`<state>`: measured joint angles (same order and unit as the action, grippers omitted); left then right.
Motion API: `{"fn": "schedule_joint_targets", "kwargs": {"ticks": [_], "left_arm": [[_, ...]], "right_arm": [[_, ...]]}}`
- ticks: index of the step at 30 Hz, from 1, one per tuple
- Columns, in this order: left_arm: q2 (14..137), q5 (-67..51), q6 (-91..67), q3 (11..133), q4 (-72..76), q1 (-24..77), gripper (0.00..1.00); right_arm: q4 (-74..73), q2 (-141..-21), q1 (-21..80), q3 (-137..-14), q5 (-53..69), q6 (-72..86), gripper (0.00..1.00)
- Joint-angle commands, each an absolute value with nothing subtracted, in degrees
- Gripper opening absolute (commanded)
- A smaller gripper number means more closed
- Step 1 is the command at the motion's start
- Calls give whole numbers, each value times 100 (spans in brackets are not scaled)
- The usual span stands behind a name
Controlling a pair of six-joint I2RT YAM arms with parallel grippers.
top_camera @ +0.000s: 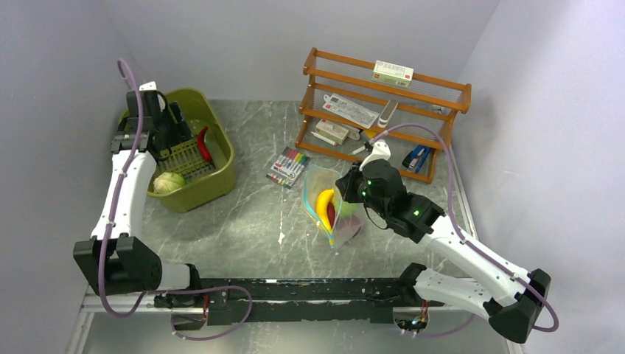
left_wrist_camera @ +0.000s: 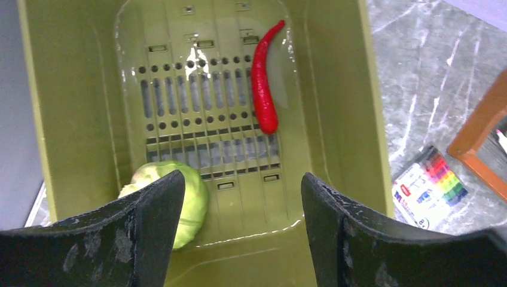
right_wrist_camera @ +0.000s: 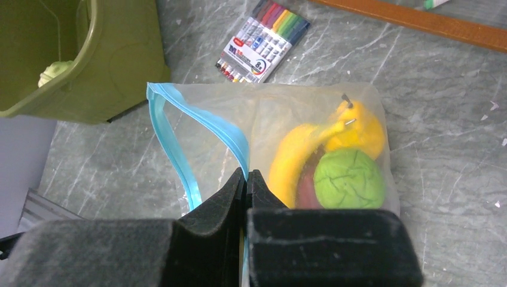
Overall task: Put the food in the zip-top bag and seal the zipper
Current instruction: Pick up the fake vegetable from the bin.
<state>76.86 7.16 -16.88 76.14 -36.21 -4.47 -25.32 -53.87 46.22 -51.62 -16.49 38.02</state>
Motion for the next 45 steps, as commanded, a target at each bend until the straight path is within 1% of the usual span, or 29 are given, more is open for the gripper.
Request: {"fn": "schedule_joint_targets", "kwargs": {"ticks": [1,3,4,7,10,13,16,20,22,25,28,30,32,35,38,42,45], "left_arm": [[7827,454,-1551,7632,-3754,-787,71],[7951,130,-1499,7615,-3724,-843,76],[8032,-39,-1548,7601,-3707,-1043,77],[8192,-443,-1721,7442,-3467,-1331,76],[8256,-238,-1835,7297,-3215,-1414,75],[8213,-298,-1972,6962,-2473,-1415,73],[8414,296,-2520,7079,-2666,-1436,73],[8603,185,-2781,6981,-2324,-1435,68],[8841,451,-2917,7042,-2406,-1436,68],[9360,323,-2696,7454,-2721,-1436,68],[9777,112,-2405,7776,-2880,-1434,71],[9865,-132,-2071,7697,-2602,-1432,72],[9936,-66,-1839,7579,-2409,-1424,72],[10232,11,-1807,7792,-2686,-1425,71],[10502,-477,-1538,8045,-2582,-1424,68],[10843,-825,-1627,8390,-2494,-1422,53],[11044,-1119,-1674,8545,-2393,-1349,51]], "right_arm": [[-2194,-5339,4629,-5094,-1721,3622,0],[-2292,-5515,4618,-5188,-1857,3636,0],[-2366,-5621,4611,-5267,-1968,3649,0],[-2240,-5706,4610,-5277,-2162,3586,0],[-1833,-5598,4598,-4976,-2007,3356,0],[-1675,-5397,4591,-4752,-2089,3035,0],[-1703,-5319,4573,-4825,-2007,2984,0],[-1455,-5051,4577,-4400,-1570,3349,0],[-1271,-4824,4574,-4119,-1512,3506,0],[-1706,-4739,4578,-4156,-1826,3492,0],[-2253,-4844,4574,-4369,-2239,3464,0],[-2460,-4928,4579,-4526,-2339,3380,0],[-2561,-5042,4578,-4620,-2404,3313,0],[-2697,-5342,4572,-4919,-2489,3200,0],[-2743,-5620,4570,-5129,-2537,3185,0],[-2577,-5745,4571,-5178,-2571,3208,0],[-2635,-5831,4570,-5259,-2626,3176,0]]}}
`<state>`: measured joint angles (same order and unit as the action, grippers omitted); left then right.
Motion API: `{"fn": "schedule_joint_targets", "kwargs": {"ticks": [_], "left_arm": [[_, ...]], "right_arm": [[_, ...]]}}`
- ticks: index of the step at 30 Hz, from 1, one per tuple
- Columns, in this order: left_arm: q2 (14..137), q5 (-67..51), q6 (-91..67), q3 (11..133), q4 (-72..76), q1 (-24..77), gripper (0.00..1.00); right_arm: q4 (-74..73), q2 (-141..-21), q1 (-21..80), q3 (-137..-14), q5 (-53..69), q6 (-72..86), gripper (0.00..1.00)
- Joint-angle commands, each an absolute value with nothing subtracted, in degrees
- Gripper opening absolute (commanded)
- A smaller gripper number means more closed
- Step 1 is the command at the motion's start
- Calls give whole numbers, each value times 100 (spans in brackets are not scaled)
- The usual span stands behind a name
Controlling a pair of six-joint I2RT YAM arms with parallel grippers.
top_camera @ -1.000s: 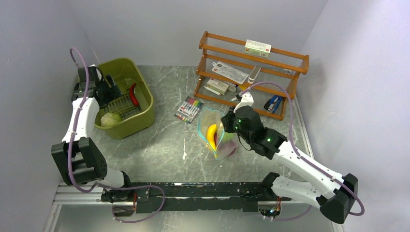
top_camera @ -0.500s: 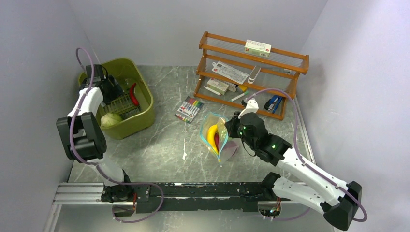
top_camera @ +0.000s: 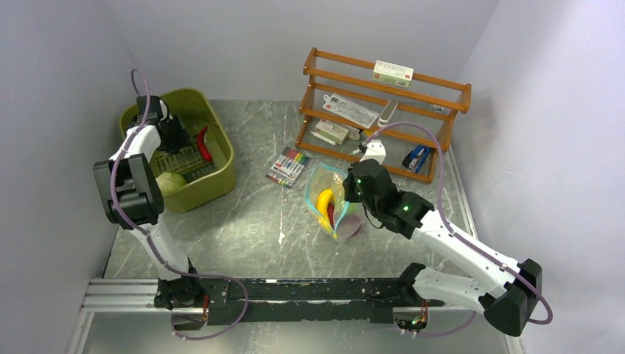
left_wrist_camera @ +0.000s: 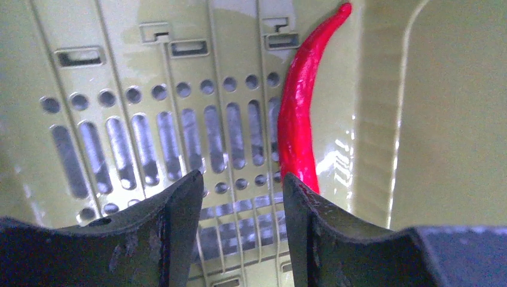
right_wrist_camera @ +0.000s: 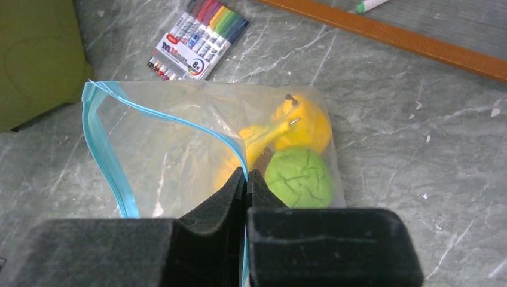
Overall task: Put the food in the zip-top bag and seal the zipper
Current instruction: Pick up the fake vegetable from the bin.
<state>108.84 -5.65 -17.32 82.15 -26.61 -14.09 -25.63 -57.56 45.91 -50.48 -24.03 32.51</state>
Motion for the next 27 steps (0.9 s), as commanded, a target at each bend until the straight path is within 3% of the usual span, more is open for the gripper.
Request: {"fn": "schedule_joint_targets", "kwargs": {"ticks": [1,17,27], "left_arm": [[11094,-1106,-1686,8604,-2391,-1316,51],[11987,-974,-2321,9087,-2284,-905,48],[12157,-523,-2303,9234,-2624,-901,40]], "right_arm": [[-2667,-5854,4567,-5298,-2641,3162,0],[-2966,-5711,4565,-5462,-2728,2852,0],[-3059,-5488,4570,-5344,-2792,3067,0]]}}
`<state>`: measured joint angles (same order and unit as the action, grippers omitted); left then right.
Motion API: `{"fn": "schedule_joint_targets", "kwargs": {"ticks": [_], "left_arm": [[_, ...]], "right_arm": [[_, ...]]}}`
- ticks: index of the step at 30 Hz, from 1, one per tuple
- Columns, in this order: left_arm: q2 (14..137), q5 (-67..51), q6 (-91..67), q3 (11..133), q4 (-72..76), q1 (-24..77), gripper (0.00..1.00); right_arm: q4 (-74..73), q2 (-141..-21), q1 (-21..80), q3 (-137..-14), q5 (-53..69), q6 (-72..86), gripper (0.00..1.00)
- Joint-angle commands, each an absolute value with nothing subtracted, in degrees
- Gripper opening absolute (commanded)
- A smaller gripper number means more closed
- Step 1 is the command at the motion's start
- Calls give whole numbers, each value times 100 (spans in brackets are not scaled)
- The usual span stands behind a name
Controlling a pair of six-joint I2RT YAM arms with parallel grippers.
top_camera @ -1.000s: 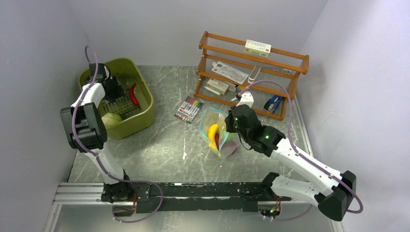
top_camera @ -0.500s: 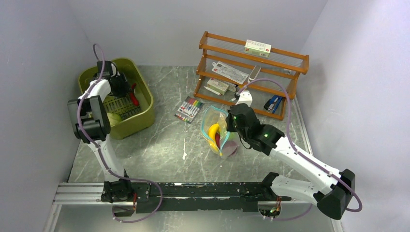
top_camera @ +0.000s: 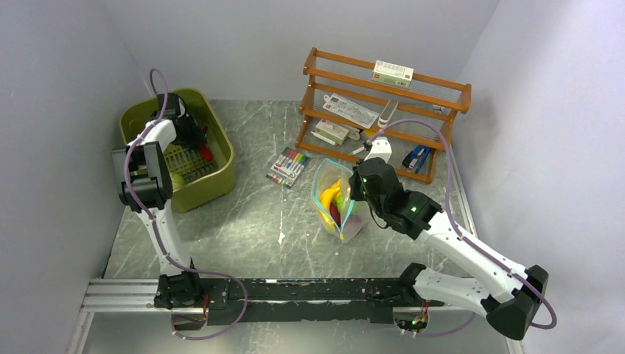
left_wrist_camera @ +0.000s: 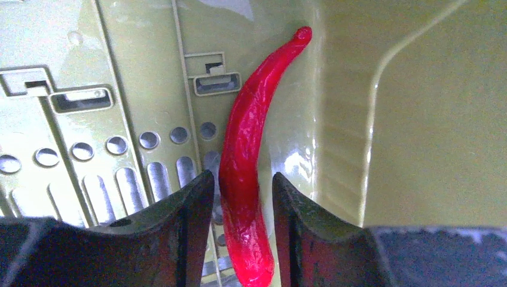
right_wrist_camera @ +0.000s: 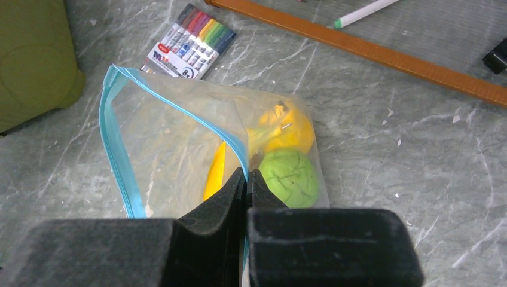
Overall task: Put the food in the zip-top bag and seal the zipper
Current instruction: Pick up the fake vegetable from the bin.
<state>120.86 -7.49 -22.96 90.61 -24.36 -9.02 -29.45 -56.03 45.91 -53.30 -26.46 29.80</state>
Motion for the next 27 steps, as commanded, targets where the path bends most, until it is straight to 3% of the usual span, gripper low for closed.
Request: {"fn": "schedule_joint_targets", "kwargs": {"ticks": [1,10,21,27], "left_arm": [[12152,-533,-2294,9225,-2634,-904,38],[11912,-318,-2343,9230,-2940,-898,20],[10419,84,-2523,8385,-2767,-905,14],[9589,-534,-2729,8002,-2495,-901,13]], "right_arm": [[-3065,-5477,4566,-5344,-2795,3060,0],[-3667,-5845,4575,-6071,-2950,3495,0],[-3360,-5460,4578,-5486,-2348,4396,0],[-3087,-5409,4574,-5155,-2036,4564,0]]}}
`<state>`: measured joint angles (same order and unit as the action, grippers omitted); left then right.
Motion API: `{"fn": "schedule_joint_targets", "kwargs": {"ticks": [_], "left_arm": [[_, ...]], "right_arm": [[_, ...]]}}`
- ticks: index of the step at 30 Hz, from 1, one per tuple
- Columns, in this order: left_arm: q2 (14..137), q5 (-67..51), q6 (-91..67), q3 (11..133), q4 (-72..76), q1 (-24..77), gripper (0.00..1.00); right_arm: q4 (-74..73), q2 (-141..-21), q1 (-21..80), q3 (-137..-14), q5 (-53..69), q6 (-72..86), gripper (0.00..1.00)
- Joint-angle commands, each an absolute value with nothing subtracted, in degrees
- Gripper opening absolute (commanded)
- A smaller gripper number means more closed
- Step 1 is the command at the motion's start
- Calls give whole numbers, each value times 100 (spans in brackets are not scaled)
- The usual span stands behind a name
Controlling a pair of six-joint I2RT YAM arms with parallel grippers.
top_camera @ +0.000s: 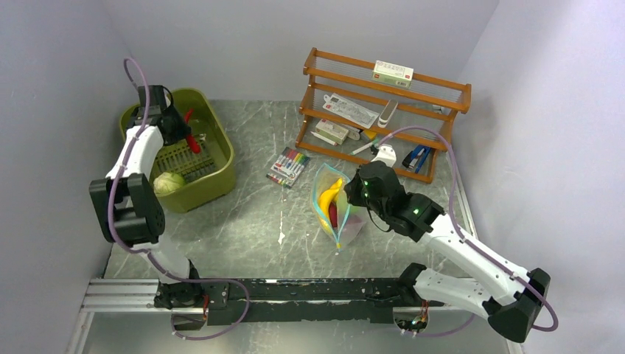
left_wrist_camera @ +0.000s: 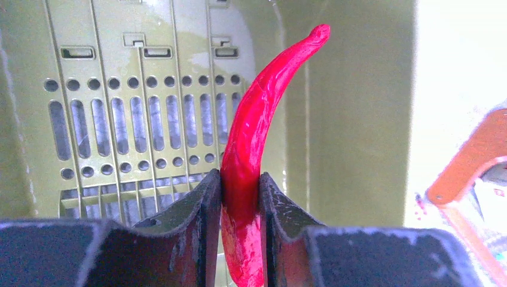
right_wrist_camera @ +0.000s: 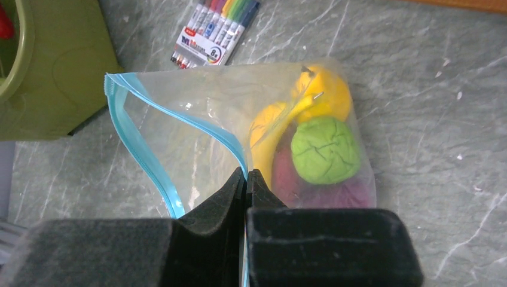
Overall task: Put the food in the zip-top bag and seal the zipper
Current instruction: Pick up the fake vegetable from the bin.
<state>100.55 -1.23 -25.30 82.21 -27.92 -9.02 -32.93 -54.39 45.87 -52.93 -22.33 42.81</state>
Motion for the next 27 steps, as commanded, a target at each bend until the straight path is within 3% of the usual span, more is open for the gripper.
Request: {"fn": "schedule_joint_targets", "kwargs": {"ticks": [1,6,13,18,27], "left_arm": [[9454,-694,-2759,7947,-2445,-904,13],[8772,-1790,-2965,7595,-2060,-740,12],[8341,-3300,-3334,7497,-1867,-235,11],[8078,-4045,-3122,7367,-2144,400,10],[7264,-5062,-3248,6724,-2373,1055,13]], "right_arm": [[-3071,-5411,4572,-5125,-2012,4577,0],[-3272,-5482,4579,-5140,-2388,4788,0],[-2696,-5739,4575,-5397,-1958,4535,0],[-1869,-5857,4577,-5028,-1643,4746,0],[-1705,-6271,4565,-5141,-1712,5013,0]]}}
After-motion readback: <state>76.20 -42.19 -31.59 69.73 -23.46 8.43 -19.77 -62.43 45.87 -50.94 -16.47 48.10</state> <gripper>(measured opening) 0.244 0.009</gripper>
